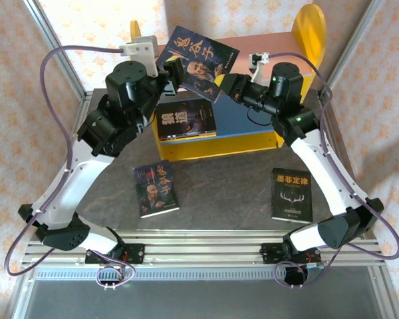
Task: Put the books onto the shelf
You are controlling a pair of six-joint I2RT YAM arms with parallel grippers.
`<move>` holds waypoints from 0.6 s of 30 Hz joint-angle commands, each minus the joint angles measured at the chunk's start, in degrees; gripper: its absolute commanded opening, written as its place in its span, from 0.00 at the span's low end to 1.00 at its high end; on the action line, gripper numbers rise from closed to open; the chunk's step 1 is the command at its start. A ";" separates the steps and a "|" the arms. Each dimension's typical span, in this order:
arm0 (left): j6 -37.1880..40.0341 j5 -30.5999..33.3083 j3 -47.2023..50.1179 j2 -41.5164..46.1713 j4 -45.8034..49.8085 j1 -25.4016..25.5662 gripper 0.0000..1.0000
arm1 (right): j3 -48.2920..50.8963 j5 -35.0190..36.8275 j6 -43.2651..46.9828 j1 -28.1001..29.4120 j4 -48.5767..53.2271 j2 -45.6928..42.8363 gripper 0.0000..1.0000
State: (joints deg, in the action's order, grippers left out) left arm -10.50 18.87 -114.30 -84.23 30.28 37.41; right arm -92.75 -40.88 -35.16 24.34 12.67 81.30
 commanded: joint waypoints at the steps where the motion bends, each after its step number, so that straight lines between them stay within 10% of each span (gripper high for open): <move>1: 1.84 -2.37 -3.19 -3.01 5.80 -1.10 0.62 | -2.70 -1.56 0.91 0.06 -3.07 -1.41 0.14; 18: -0.43 -5.81 -5.94 -9.16 7.95 -4.36 0.62 | -4.03 -0.75 -0.99 0.04 -3.20 1.01 0.39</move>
State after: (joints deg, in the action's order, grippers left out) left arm -10.50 13.91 -118.26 -93.14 36.93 33.87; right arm -93.78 -41.39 -36.38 24.32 13.74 82.83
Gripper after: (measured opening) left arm 0.623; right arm 0.377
